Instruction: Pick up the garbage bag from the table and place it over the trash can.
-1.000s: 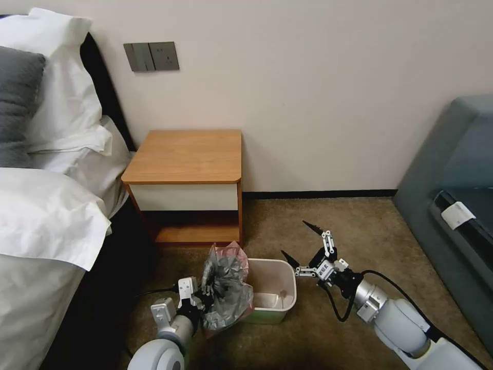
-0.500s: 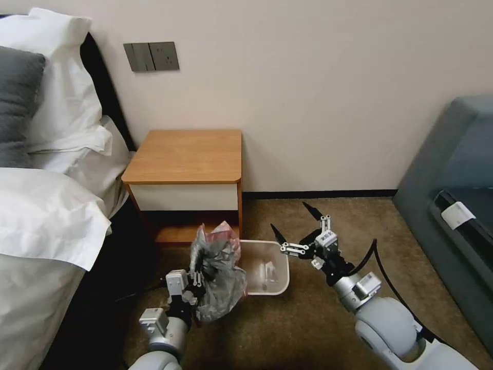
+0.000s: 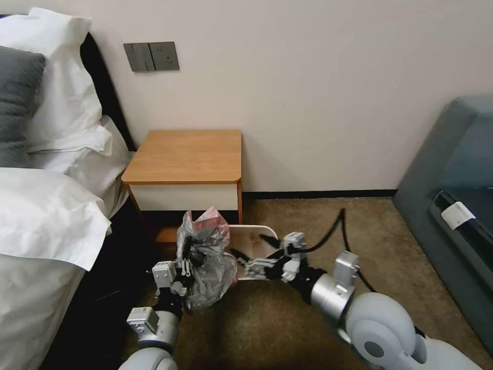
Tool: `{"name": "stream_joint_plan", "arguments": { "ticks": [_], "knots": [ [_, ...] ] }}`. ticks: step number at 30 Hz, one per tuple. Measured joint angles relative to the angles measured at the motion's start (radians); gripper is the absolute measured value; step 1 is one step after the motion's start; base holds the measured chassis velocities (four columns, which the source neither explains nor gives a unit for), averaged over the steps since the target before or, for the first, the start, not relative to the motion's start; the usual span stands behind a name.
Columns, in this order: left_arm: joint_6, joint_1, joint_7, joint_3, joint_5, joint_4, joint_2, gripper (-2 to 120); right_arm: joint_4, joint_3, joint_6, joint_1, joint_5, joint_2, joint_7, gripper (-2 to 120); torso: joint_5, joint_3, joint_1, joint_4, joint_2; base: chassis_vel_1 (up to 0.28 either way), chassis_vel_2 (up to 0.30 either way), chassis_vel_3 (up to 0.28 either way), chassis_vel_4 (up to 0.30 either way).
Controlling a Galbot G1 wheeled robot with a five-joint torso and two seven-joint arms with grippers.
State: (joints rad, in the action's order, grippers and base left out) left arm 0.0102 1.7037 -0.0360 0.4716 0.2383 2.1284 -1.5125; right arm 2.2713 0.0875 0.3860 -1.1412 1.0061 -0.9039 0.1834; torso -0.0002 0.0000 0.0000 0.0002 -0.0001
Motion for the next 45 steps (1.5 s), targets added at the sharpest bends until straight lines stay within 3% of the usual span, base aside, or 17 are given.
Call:
{"name": "stream_joint_plan", "arguments": {
  "ticks": [12,23,45],
  "knots": [
    [0.004,0.005,0.004,-0.016,-0.005,-0.002,-0.003,8,-0.145,0.091,0.018,0.098,-0.006,-0.091,0.046,100,0.0001,0.0,0.0,-0.0001,0.0,0.0,0.0,0.0,0.0],
    [0.006,0.017,0.012,-0.023,-0.013,0.006,-0.004,8,-0.206,0.116,-0.007,0.132,-0.033,-0.115,0.033,96,0.0002,0.0,0.0,-0.0001,0.0,0.0,0.0,0.0,0.0],
    [0.012,0.015,0.014,-0.016,-0.016,0.005,-0.005,8,-0.228,0.125,-0.039,0.132,-0.087,-0.118,0.005,18,0.0002,0.0,0.0,-0.0001,0.0,0.0,0.0,0.0,0.0]
  ]
}}
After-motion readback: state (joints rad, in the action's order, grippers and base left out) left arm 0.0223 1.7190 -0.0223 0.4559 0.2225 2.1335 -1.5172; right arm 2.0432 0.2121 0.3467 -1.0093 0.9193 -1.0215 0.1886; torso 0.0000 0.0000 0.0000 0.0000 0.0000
